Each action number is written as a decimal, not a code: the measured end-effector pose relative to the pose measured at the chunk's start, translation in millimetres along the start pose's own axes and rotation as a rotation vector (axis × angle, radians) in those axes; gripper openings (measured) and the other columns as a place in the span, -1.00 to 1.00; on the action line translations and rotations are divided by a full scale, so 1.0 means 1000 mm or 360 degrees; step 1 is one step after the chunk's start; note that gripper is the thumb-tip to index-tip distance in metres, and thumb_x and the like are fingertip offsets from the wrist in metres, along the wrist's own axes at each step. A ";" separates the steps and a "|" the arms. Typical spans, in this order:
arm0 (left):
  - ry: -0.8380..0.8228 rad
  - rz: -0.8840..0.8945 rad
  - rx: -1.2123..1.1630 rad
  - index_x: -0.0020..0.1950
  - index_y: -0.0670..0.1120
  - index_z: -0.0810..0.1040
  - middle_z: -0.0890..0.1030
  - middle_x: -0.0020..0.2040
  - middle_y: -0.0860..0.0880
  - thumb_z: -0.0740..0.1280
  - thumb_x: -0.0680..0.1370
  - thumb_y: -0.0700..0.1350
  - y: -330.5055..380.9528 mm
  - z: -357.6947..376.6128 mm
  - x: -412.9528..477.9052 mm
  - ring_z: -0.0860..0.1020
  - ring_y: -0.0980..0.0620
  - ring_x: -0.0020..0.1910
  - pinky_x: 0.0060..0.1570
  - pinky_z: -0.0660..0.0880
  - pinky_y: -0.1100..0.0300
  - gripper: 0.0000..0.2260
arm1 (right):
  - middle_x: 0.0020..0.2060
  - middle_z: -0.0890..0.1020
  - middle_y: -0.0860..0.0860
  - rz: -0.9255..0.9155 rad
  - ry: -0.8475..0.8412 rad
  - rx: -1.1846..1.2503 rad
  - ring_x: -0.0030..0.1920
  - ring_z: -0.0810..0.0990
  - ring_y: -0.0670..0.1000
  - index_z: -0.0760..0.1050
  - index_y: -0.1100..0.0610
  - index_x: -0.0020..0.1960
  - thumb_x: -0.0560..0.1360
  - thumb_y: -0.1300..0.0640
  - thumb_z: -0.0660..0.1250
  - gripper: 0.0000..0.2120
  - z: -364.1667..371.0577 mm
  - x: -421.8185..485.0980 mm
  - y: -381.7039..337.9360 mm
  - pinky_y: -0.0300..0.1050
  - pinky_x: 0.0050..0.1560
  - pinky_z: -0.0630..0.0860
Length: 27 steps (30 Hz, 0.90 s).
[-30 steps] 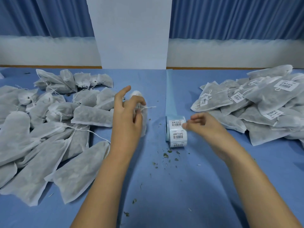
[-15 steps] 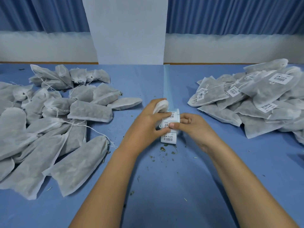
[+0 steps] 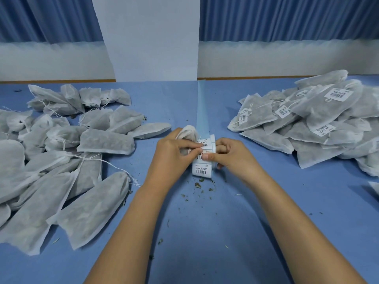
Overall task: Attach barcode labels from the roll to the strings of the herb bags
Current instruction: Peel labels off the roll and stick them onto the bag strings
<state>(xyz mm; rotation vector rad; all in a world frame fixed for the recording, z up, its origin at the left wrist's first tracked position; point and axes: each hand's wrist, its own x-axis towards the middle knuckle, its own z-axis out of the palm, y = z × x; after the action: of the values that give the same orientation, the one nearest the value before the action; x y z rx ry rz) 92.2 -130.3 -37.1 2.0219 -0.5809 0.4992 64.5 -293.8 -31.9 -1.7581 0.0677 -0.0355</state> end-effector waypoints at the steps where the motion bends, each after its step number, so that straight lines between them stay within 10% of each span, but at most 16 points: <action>1: 0.0005 -0.0004 0.0002 -0.07 -0.10 0.73 0.51 -0.15 0.13 0.54 0.40 -0.22 0.000 0.000 0.000 0.47 0.42 -0.12 -0.11 0.37 0.55 -0.87 | -0.22 0.69 0.08 -0.0008 0.0000 -0.0011 -0.34 0.59 -0.09 0.53 0.27 -0.01 0.37 0.27 0.50 -0.75 0.000 0.000 0.000 -0.30 -0.43 0.45; 12: 0.0418 -0.0571 -0.0443 -0.22 0.04 0.68 0.66 -0.24 0.17 0.46 0.47 -0.20 0.010 -0.003 0.008 0.59 0.24 -0.16 -0.05 0.47 0.34 -0.86 | -0.10 0.66 0.19 0.0011 -0.0105 0.0026 -0.25 0.68 0.04 0.50 0.26 0.01 0.39 0.38 0.46 -0.77 0.002 -0.002 -0.003 -0.12 -0.37 0.63; 18: 0.0600 -0.0391 -0.0637 -0.16 0.03 0.67 0.67 -0.18 0.18 0.45 0.49 -0.24 0.020 -0.016 0.002 0.61 0.28 -0.14 -0.03 0.49 0.37 -0.84 | -0.12 0.67 0.22 -0.0047 0.0074 0.0044 -0.30 0.67 0.00 0.52 0.34 0.02 0.47 0.27 0.41 -0.82 0.006 0.003 -0.005 -0.15 -0.37 0.62; 24: 0.0421 -0.0300 -0.0596 -0.09 0.01 0.69 0.70 -0.11 0.08 0.47 0.47 -0.20 0.021 -0.013 -0.003 0.64 0.10 0.00 0.06 0.50 0.28 -0.89 | -0.56 0.53 -0.05 -0.0155 0.0522 -0.0151 -0.58 0.54 -0.02 0.38 0.19 -0.19 0.50 0.10 0.41 -0.76 0.009 0.011 -0.003 -0.14 -0.53 0.42; 27: 0.0362 -0.0101 -0.0372 -0.02 0.01 0.68 0.69 -0.06 -0.07 0.49 0.46 -0.16 0.019 -0.011 -0.004 0.62 0.04 -0.01 0.03 0.47 0.34 -0.86 | -0.35 0.59 0.17 -0.0086 0.0490 0.0001 -0.54 0.58 0.05 0.35 0.17 -0.19 0.53 0.05 0.35 -0.74 0.013 0.011 -0.004 0.08 -0.35 0.44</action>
<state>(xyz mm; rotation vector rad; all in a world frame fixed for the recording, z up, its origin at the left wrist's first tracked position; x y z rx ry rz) 76.6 -128.6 -21.8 1.7285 -0.4144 0.5853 76.8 -281.0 -30.6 -1.7413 0.2435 -0.3457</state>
